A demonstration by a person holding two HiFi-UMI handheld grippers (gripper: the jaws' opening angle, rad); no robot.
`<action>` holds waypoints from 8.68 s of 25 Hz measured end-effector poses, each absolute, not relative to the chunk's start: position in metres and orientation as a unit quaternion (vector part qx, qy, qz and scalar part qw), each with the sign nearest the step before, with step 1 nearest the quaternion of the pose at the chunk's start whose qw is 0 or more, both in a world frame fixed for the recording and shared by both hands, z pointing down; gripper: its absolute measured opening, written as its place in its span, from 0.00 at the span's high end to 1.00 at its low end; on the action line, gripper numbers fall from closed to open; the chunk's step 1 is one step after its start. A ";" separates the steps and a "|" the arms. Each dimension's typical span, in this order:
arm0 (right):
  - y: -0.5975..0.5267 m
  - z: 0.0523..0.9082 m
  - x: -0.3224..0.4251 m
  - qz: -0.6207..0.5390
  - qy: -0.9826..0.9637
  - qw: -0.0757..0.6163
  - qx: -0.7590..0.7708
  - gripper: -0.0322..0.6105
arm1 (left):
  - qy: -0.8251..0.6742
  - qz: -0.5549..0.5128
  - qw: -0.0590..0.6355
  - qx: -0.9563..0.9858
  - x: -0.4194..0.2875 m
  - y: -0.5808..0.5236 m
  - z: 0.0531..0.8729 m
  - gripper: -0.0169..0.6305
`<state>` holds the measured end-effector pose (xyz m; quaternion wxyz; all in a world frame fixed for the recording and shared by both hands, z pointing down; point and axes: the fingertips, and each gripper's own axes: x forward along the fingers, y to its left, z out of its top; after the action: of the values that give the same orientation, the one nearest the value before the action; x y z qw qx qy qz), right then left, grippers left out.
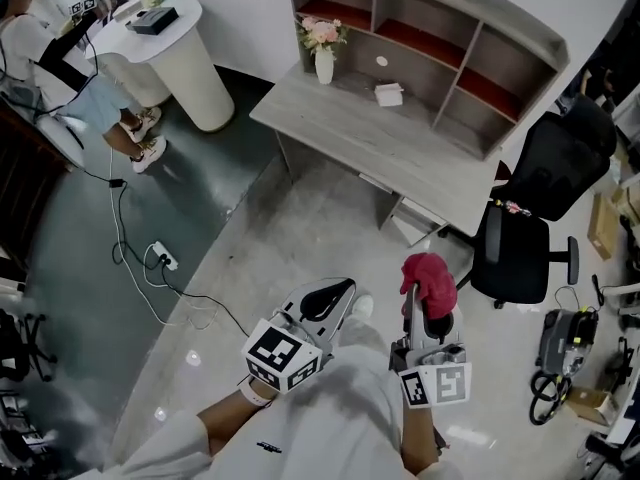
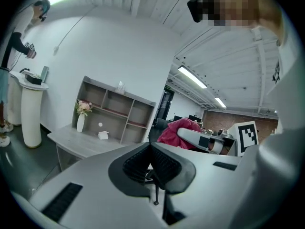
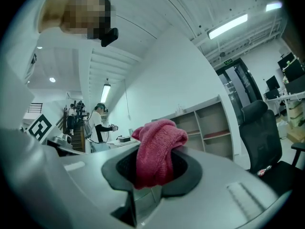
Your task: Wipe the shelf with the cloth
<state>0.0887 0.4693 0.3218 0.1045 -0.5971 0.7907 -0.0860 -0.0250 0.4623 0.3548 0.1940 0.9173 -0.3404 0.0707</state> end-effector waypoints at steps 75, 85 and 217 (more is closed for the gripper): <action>-0.145 0.322 0.104 -0.016 0.792 0.022 -0.610 0.80 | -0.317 0.067 0.179 0.929 -0.012 -0.123 0.363 0.97; -0.238 0.343 0.115 -0.011 0.784 -0.032 -0.620 0.80 | -0.339 0.068 0.176 0.922 0.003 -0.180 0.376 0.97; -0.333 0.397 0.101 0.200 0.770 -0.352 -0.493 0.80 | -0.347 0.107 0.194 0.911 -0.016 -0.164 0.413 0.97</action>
<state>0.1007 -0.3328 0.3972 -0.3522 -0.4926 0.7703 0.1997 -0.0165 -0.1639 0.4125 0.1939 0.9111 -0.3475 0.1074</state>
